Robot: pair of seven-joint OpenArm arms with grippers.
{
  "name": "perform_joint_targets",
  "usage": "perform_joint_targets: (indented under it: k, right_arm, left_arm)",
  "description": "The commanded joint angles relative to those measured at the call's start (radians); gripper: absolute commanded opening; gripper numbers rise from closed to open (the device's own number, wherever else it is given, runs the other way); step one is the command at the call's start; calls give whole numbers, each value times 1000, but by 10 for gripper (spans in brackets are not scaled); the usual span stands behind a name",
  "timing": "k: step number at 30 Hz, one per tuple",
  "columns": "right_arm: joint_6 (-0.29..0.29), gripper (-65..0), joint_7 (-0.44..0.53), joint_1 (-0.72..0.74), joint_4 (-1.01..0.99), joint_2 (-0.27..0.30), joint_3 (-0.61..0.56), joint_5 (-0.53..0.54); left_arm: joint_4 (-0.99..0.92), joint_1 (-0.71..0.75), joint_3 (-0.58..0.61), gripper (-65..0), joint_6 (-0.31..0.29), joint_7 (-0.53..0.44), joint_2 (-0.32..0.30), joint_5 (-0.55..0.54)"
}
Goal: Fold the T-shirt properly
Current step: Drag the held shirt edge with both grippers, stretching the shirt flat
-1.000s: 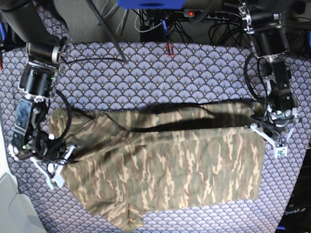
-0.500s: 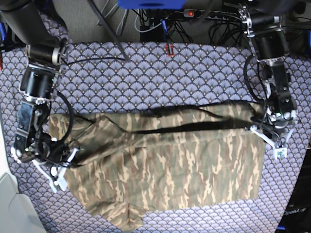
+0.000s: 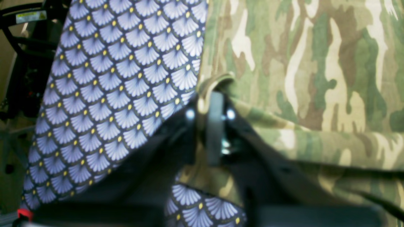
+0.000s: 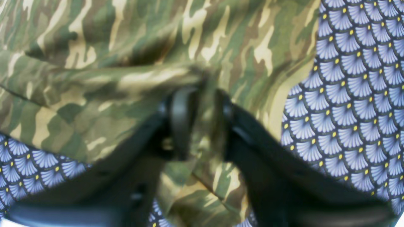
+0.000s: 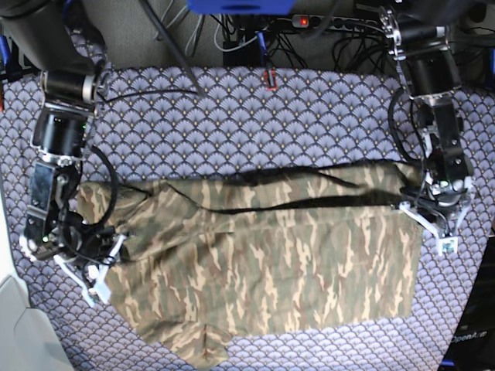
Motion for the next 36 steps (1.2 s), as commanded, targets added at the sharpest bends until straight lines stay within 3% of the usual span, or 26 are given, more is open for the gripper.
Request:
perform_joint_targets:
  k: [1, 5, 9, 15, 22, 27, 30, 36]
  right_arm:
    - [-1, -408, 16, 34, 18, 11, 3, 11]
    - [-1, -319, 14, 37, 21, 26, 4, 11]
    - [-1, -302, -24, 32, 27, 52, 32, 14]
    - [-1, -302, -108, -6, 38, 80, 132, 14]
    - [-1, -302, -115, -229, 282, 72, 144, 14]
    - [-1, -302, -115, -308, 392, 46, 141, 14]
    - [-1, -302, -116, -333, 401, 46, 141, 14]
    - [-1, -302, -116, -359, 401, 51, 139, 14]
  left_arm:
    - [21, -18, -5, -488, 5, -23, -18, 5]
    - [39, -15, -1, -372, 3, -24, -20, 5]
    - [136, 24, -9, -314, 3, -13, -20, -1]
    - [280, 169, -11, -313, 3, -21, -20, -1]
    - [276, 301, -84, -313, 3, -67, 9, -41]
    - [201, 304, -152, -312, 3, -129, 20, -107]
    - [142, 292, -152, -312, 5, -142, 19, -125]
    - [47, 274, -152, -312, 11, -261, 23, -153]
